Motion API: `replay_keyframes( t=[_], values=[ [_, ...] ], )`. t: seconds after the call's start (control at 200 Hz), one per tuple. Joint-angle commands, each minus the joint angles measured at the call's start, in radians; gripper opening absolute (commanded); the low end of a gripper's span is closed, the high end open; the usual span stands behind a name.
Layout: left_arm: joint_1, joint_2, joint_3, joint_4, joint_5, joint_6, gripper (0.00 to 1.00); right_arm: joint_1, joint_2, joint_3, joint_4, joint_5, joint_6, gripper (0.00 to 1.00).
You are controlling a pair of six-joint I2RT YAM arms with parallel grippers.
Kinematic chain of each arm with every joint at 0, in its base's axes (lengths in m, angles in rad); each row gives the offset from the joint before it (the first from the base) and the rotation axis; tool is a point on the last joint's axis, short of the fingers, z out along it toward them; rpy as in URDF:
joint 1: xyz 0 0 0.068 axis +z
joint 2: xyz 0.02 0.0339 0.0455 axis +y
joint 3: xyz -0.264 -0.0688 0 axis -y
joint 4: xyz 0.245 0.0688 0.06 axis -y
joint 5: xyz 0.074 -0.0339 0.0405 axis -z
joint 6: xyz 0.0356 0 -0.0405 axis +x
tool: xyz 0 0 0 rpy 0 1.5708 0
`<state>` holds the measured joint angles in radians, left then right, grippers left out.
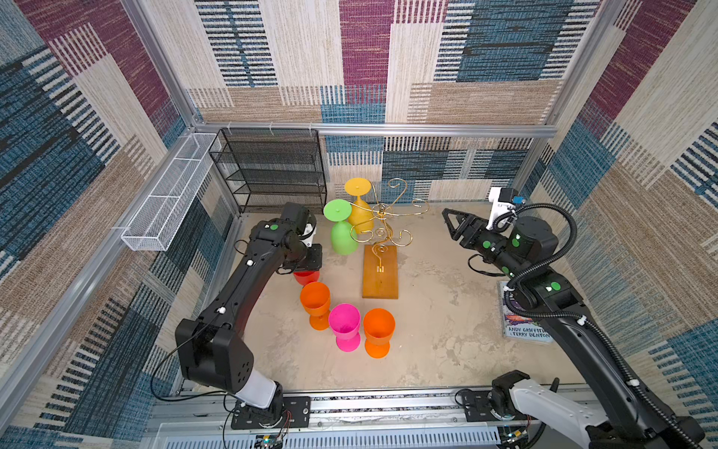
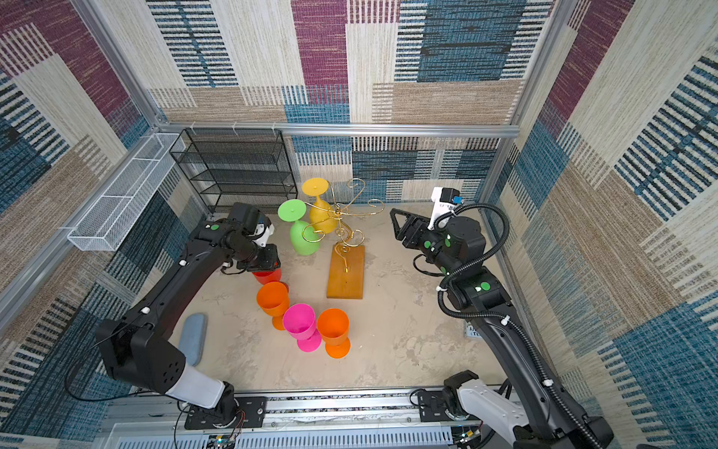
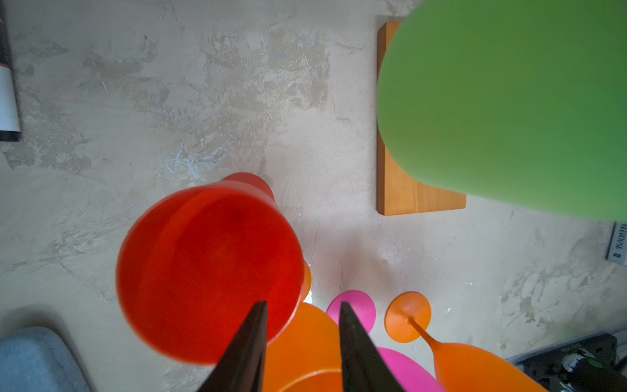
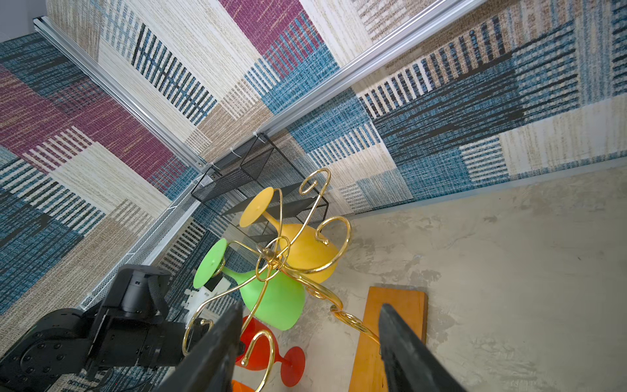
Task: Take the wine glass off the wine glass rack
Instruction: 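Set the red glass upright on the table and open the left gripper, then raise the left gripper and move it toward the green glass on the rack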
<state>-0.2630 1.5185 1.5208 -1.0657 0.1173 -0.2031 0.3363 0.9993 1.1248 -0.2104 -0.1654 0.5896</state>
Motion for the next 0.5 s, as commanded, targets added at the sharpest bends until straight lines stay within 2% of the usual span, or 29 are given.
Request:
replay_keyframes(
  t=[0.0,0.16,0.25,0.371,0.496],
  values=[
    [0.001,-0.069,0.020,-0.037,-0.023,0.020,0.39,-0.001,-0.004,-0.005,0.010,-0.004,0.001,0.65],
    [0.002,-0.195,0.054,-0.037,0.004,-0.026,0.39,-0.002,0.003,-0.013,0.021,-0.011,0.007,0.65],
    [0.005,-0.292,0.040,0.059,0.087,-0.087,0.38,-0.003,0.008,-0.021,0.032,-0.022,0.013,0.65],
    [0.044,-0.402,-0.019,0.271,0.275,-0.241,0.40,-0.003,0.009,-0.023,0.034,-0.026,0.015,0.65],
    [0.137,-0.421,-0.124,0.576,0.582,-0.504,0.40,-0.003,0.002,-0.028,0.034,-0.029,0.018,0.65]
  ],
)
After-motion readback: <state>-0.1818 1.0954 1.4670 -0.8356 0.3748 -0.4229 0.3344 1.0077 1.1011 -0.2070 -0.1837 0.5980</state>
